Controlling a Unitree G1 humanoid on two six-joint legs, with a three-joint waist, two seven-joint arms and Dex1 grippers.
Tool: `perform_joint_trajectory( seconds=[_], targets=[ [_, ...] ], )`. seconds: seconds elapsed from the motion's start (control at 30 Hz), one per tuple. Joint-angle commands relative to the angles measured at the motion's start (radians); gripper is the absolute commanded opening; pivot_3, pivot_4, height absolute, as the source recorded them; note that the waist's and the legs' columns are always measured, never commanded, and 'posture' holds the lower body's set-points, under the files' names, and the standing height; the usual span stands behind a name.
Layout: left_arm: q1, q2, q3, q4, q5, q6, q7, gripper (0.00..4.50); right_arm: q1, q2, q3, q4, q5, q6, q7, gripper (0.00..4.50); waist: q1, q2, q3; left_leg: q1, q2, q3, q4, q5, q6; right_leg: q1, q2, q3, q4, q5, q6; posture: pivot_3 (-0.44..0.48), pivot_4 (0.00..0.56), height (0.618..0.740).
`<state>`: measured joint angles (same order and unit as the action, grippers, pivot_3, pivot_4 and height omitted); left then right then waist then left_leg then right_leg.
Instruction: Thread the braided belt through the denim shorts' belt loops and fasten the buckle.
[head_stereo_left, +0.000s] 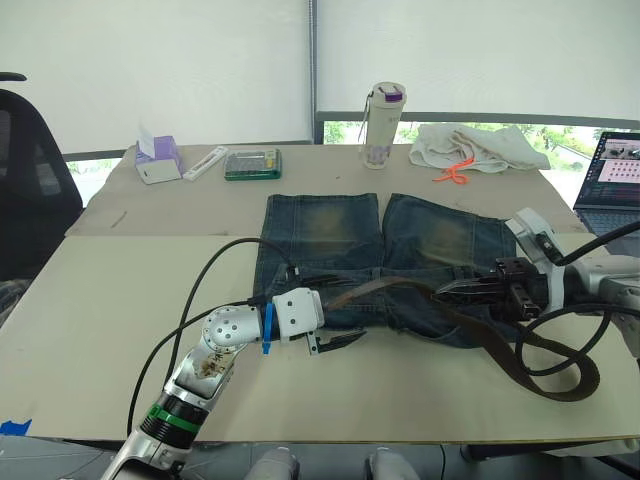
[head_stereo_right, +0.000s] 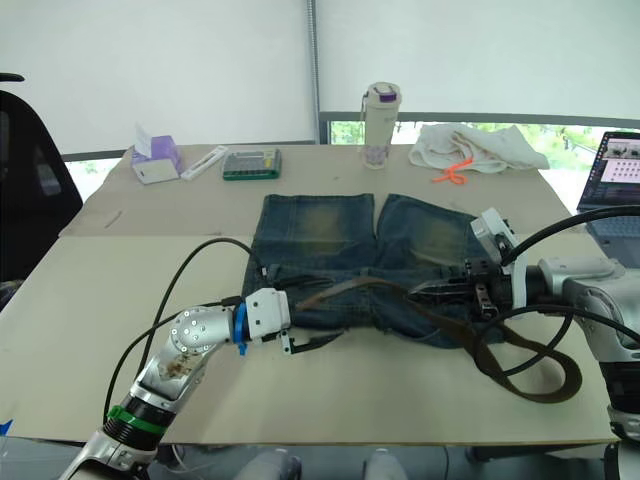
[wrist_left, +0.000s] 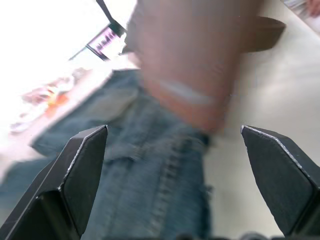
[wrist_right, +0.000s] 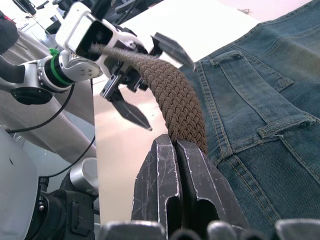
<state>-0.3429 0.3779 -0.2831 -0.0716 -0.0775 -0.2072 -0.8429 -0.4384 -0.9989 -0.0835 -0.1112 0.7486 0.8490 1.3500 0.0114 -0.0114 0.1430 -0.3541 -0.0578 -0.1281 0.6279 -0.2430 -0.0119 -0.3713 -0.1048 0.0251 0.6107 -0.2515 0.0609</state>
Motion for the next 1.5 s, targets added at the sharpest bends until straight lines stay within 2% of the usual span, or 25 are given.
perform_joint_trajectory(
  seconds=[0.03,0.4,0.7,0.8,1.0,1.17,1.27,1.33,1.37,1.47,1.5],
  targets=[
    [-0.024,-0.031,0.043,-0.013,0.012,-0.053,0.072,4.5,0.004,-0.007,-0.007,-0.031,-0.002,-0.015,0.007,0.01,0.0,0.0,0.0,0.0,0.0,0.0,0.0,0.0,0.0,0.0,0.0,0.0,0.0,0.0,0.0,0.0,0.15,0.74],
    [0.016,0.012,0.013,-0.084,-0.041,-0.024,-0.01,4.5,-0.059,0.049,-0.034,0.055,0.008,0.024,-0.077,0.01,-0.002,0.0,0.0,0.0,0.0,0.0,0.0,0.0,0.0,0.0,0.001,0.0,0.0,0.0,0.0,0.0,0.15,0.74],
    [0.007,-0.003,0.025,-0.069,-0.03,-0.031,0.025,4.5,-0.039,0.045,-0.006,0.029,-0.017,0.017,-0.08,0.01,-0.001,0.0,0.0,0.0,0.0,0.0,0.0,0.0,0.0,0.0,0.0,0.0,0.0,0.0,0.0,0.0,0.15,0.74],
    [0.01,-0.006,0.026,-0.068,-0.03,-0.033,0.032,3.66,-0.037,0.042,-0.008,0.027,-0.016,0.018,-0.08,0.0,-0.002,0.0,0.0,0.0,0.0,0.0,0.0,0.0,0.0,0.0,0.001,0.0,0.0,0.0,0.0,0.0,0.15,0.74],
    [0.0,-0.008,0.03,-0.048,-0.033,-0.042,0.035,1.55,-0.038,0.037,-0.007,0.032,-0.018,0.021,-0.079,0.0,-0.002,0.0,0.0,0.0,0.0,0.0,0.0,0.0,0.0,0.0,0.001,0.0,0.0,0.0,0.0,0.0,0.15,0.74],
    [-0.001,-0.008,0.033,-0.043,-0.039,-0.029,0.032,0.02,-0.03,0.038,-0.012,0.028,-0.02,0.015,-0.083,0.0,-0.002,0.0,0.0,0.0,0.0,0.0,0.0,0.0,0.0,0.0,0.001,0.0,0.0,0.0,0.0,0.0,0.15,0.74],
    [0.003,-0.014,0.04,-0.049,-0.069,0.037,0.034,0.02,-0.017,0.045,-0.017,0.026,-0.07,-0.069,-0.103,0.0,-0.002,0.0,0.0,0.0,0.0,0.0,0.0,0.0,0.0,0.0,0.001,0.0,0.0,0.0,0.0,0.0,0.15,0.74],
    [0.018,-0.009,0.044,-0.088,-0.151,0.161,0.007,0.0,-0.004,0.06,-0.029,0.03,-0.136,-0.178,-0.137,0.69,-0.002,0.001,0.0,0.0,0.0,0.0,0.0,0.0,0.0,0.0,0.001,0.0,0.0,0.0,0.001,0.0,0.15,0.74],
    [0.022,-0.012,0.052,-0.106,-0.193,0.225,0.005,0.0,0.0,0.065,-0.043,0.03,-0.142,-0.198,-0.149,0.84,-0.004,0.001,0.0,0.0,0.0,0.0,0.0,0.0,0.0,0.0,0.001,0.0,0.0,-0.001,0.002,0.0,0.15,0.74],
    [0.022,-0.017,0.07,-0.146,-0.275,0.358,0.009,0.0,0.002,0.082,-0.094,0.02,-0.104,-0.184,-0.175,1.96,-0.006,0.0,0.0,0.0,0.0,0.0,0.0,0.0,0.0,0.0,0.001,0.0,0.001,-0.004,0.008,0.0,0.15,0.74],
    [0.019,-0.026,0.079,-0.17,-0.332,0.429,0.016,0.0,0.004,0.096,-0.151,-0.001,-0.049,-0.15,-0.201,2.34,-0.006,0.0,0.0,0.0,0.0,0.0,0.0,0.0,0.0,0.0,0.001,0.0,0.001,-0.004,0.008,0.0,0.15,0.74]
  ],
)
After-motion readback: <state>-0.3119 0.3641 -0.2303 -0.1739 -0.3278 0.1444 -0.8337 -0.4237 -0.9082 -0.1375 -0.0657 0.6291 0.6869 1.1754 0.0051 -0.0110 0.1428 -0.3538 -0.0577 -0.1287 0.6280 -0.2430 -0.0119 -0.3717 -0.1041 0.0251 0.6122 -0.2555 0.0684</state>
